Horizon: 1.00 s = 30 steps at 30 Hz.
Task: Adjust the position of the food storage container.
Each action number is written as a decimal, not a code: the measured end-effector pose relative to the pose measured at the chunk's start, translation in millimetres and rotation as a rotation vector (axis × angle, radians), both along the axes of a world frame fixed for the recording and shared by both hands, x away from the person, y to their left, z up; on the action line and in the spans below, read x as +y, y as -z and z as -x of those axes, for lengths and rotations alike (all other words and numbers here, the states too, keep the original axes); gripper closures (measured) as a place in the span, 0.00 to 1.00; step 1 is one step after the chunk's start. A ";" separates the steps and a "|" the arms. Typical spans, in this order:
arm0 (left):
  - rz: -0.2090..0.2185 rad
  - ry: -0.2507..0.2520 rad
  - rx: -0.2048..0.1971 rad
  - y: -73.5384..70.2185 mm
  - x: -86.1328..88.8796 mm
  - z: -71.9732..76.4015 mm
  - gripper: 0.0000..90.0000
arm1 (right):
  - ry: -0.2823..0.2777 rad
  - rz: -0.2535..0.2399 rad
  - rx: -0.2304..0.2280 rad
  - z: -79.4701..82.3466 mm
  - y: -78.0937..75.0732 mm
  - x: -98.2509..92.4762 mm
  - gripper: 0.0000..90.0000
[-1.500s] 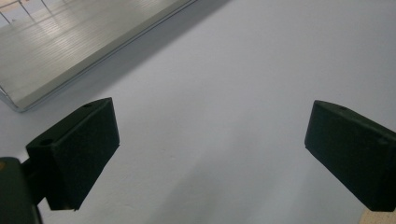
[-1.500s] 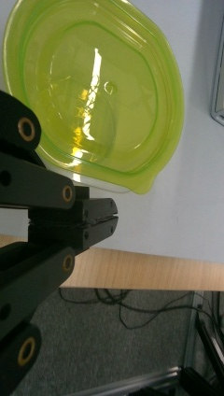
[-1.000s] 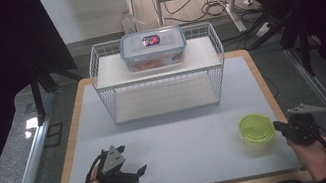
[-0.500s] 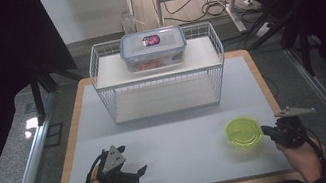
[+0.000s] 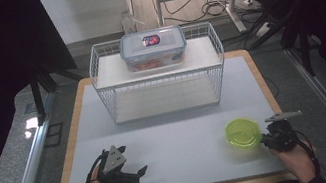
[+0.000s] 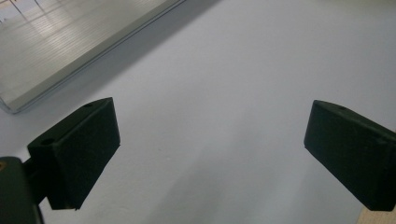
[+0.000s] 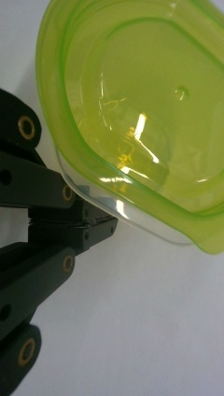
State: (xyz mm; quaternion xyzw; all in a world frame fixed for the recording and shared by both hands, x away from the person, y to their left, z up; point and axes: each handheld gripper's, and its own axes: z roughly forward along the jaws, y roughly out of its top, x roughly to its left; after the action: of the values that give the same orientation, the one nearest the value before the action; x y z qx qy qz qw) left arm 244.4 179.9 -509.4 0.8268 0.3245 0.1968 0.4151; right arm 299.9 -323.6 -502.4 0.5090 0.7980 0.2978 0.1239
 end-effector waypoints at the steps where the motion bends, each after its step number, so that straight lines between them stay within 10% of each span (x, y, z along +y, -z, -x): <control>1: 0.000 0.000 0.000 0.0 0.0 0.0 0.04 | -0.002 -0.007 0.003 -0.4 0.6 0.3 0.99; 30: -0.012 -0.001 0.007 0.7 0.3 -0.8 0.04 | -0.162 -0.099 0.057 -15.9 8.4 64.6 0.98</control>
State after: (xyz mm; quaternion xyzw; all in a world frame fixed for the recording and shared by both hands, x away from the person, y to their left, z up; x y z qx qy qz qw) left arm 245.2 180.2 -510.2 0.8298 0.3251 0.1963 0.4090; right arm 315.8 -258.9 -510.8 0.4566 0.8241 0.3313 0.0511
